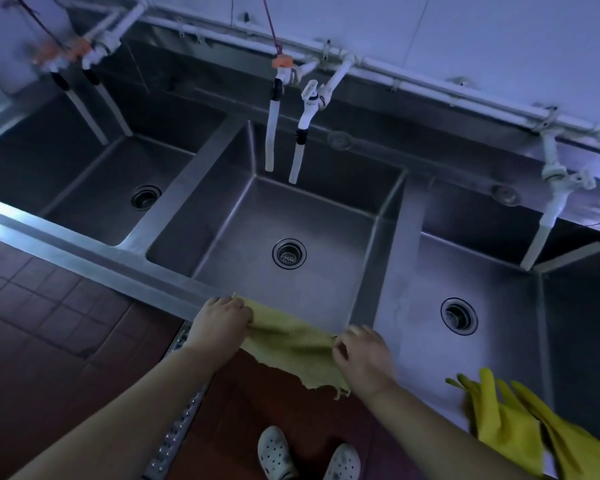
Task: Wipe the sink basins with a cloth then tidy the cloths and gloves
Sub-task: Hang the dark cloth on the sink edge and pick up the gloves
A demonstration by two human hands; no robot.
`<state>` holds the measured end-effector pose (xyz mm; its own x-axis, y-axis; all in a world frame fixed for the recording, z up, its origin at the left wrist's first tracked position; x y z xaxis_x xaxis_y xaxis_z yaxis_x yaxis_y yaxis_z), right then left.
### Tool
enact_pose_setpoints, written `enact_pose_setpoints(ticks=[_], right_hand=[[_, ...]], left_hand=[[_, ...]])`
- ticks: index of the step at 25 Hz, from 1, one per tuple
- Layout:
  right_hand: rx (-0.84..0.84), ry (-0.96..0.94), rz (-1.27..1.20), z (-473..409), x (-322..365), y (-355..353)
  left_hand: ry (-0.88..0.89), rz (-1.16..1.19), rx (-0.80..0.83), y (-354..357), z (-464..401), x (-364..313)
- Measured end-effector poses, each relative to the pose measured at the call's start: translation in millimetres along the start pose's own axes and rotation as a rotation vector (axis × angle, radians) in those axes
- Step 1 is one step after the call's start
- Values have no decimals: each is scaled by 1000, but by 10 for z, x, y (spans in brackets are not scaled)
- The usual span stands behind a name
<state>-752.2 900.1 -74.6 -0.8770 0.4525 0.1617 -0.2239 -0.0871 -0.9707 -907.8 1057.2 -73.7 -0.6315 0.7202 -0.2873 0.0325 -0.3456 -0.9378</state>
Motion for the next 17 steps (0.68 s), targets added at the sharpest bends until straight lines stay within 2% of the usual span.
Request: enact_pose_setpoints(ticks=[5,10,12,14,17], right_hand=[[-36,120,-153,-53,-446,-522],[-318,96,-131,-26,-869,-1322],[-369,38,-94,77,-936,-1417],[-332,-3,-53,232,-1025,-1280],[-61,-101,31,525,-1056,-656]], left_hand=[[100,187,-171,-598,-162,-388],[199,237,-338,-1143,-317,-1038],[265,203,-392,-1175,-257,-1262],[302,166,-363,-996,-163,-1437],[356,73,-163,-428,51,-1592]])
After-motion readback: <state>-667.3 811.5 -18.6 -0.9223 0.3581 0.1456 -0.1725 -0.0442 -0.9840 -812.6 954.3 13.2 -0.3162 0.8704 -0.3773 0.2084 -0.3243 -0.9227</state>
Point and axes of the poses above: each hand's wrist, its own z-axis away from the middle knuckle, its own y-axis out of the palm, x = y × z, the point moved 9 cm from there along -z, towards the middle knuckle, and after that the axes turned 13 degrees about z, right-handed, at the moved point
